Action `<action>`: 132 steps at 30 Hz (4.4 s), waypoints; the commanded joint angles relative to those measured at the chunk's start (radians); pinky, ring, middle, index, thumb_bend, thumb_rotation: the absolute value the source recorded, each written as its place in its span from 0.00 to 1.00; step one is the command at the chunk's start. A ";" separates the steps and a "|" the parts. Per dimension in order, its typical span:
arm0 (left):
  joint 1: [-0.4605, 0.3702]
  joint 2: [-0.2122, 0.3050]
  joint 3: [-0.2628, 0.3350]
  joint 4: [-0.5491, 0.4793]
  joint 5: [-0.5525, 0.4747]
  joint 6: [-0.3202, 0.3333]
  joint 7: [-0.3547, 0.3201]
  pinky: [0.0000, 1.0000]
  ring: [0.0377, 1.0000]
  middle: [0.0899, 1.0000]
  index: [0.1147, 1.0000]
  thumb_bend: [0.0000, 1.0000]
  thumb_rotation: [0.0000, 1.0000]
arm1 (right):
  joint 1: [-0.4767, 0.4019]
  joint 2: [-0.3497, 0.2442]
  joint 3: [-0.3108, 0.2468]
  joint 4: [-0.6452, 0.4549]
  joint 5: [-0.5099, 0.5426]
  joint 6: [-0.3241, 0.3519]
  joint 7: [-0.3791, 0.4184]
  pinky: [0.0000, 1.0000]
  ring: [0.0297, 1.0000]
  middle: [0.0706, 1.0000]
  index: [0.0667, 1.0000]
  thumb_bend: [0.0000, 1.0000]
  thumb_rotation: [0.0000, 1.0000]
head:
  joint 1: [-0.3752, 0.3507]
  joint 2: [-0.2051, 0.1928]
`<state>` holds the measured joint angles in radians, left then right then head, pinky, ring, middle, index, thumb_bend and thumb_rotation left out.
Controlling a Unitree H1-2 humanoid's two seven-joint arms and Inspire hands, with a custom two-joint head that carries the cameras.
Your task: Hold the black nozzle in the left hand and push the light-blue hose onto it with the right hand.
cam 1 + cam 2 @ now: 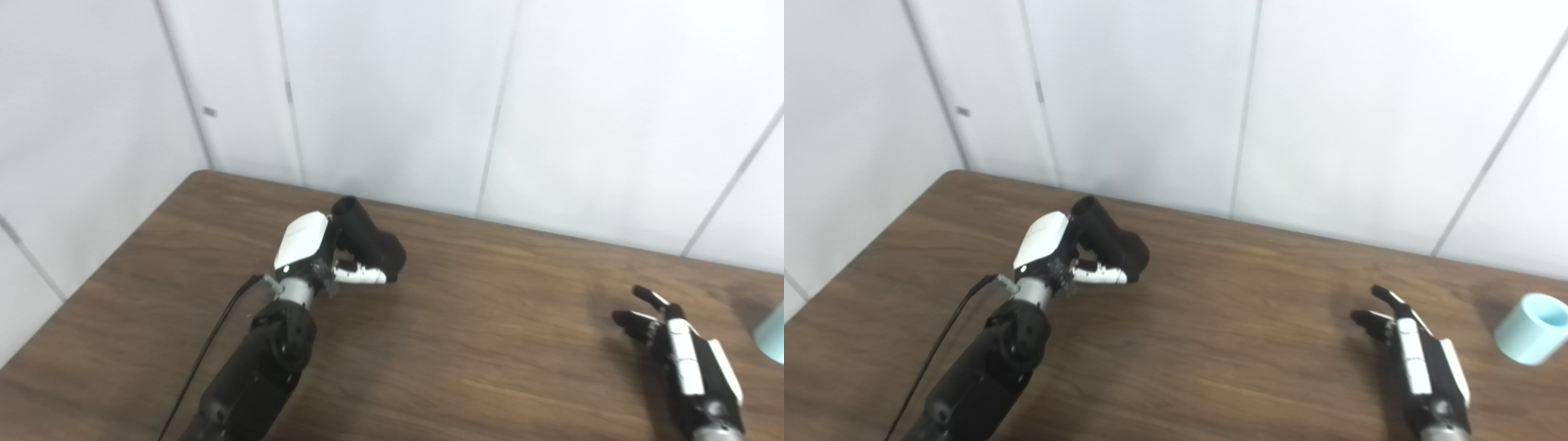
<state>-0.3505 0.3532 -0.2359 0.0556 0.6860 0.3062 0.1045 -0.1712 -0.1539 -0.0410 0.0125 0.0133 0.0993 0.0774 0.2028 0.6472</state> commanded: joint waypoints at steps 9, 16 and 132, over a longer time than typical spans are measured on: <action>0.024 -0.028 -0.144 -0.118 0.216 -0.025 -0.053 0.42 0.50 0.40 0.43 0.53 0.00 | -0.003 0.009 0.040 -0.078 -0.062 0.043 -0.015 0.88 0.74 0.63 0.80 0.42 1.00 | -0.063 0.025; 0.041 -0.050 -0.228 -0.078 0.340 -0.081 -0.031 0.43 0.46 0.39 0.42 0.53 0.00 | 0.004 0.029 0.043 -0.106 -0.062 0.070 -0.018 1.00 0.77 0.63 0.81 0.43 1.00 | -0.105 0.038; 0.134 -0.023 -0.125 -0.166 0.406 -0.246 -0.213 0.40 0.45 0.35 0.43 0.52 0.00 | -0.491 -0.636 0.227 0.352 -0.605 0.084 0.281 0.60 0.67 0.76 0.66 0.97 0.06 | -0.659 0.093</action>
<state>-0.2172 0.3156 -0.3688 -0.1051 1.0792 0.0513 -0.1096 -0.6281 -0.7507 0.2036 0.3908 -0.5970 0.1940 0.3621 -0.4556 0.7394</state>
